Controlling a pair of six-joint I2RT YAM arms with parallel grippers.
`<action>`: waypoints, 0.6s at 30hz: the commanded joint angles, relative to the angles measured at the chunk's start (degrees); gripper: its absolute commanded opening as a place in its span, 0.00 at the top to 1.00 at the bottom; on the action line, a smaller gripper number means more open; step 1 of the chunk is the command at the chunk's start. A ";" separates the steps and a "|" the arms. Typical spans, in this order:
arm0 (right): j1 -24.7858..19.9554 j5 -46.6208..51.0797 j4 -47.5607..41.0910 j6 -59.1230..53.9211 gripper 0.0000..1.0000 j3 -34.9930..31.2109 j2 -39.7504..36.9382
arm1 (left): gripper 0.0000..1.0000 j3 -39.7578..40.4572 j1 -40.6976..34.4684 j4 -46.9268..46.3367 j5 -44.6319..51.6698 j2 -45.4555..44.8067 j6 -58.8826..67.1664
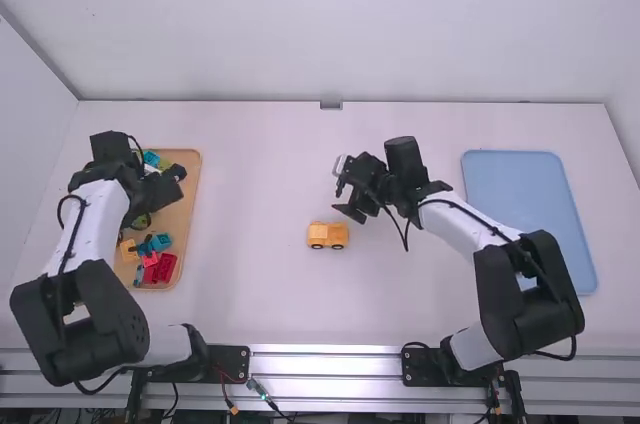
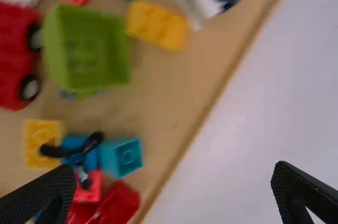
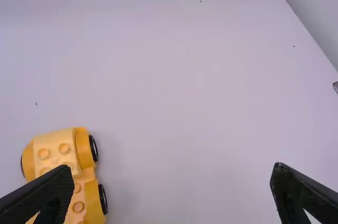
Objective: Assemble lego blocks to make yellow taxi
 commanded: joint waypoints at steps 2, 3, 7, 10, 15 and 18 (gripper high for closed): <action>-0.79 0.59 -0.74 0.35 0.01 2.32 -0.94 | 0.01 1.03 3.15 -3.02 -8.72 -0.79 -3.34; -0.98 0.57 -0.63 0.33 0.01 2.36 -0.94 | 0.01 0.92 4.22 -3.89 -8.63 -0.76 -2.49; -1.73 0.59 -0.37 0.35 0.01 2.36 -0.94 | 0.01 0.98 8.48 -5.66 -9.60 0.70 -1.68; -2.16 0.57 -0.52 0.44 0.01 2.36 -0.94 | 0.01 1.01 11.06 -5.53 -8.85 1.79 0.94; -2.86 0.37 -0.48 1.86 0.01 2.36 -0.94 | 0.01 1.03 15.63 -3.87 -5.01 5.05 4.76; -2.67 0.42 -0.50 1.88 0.01 2.36 -0.94 | 0.01 1.01 17.49 -3.04 -4.90 7.50 5.60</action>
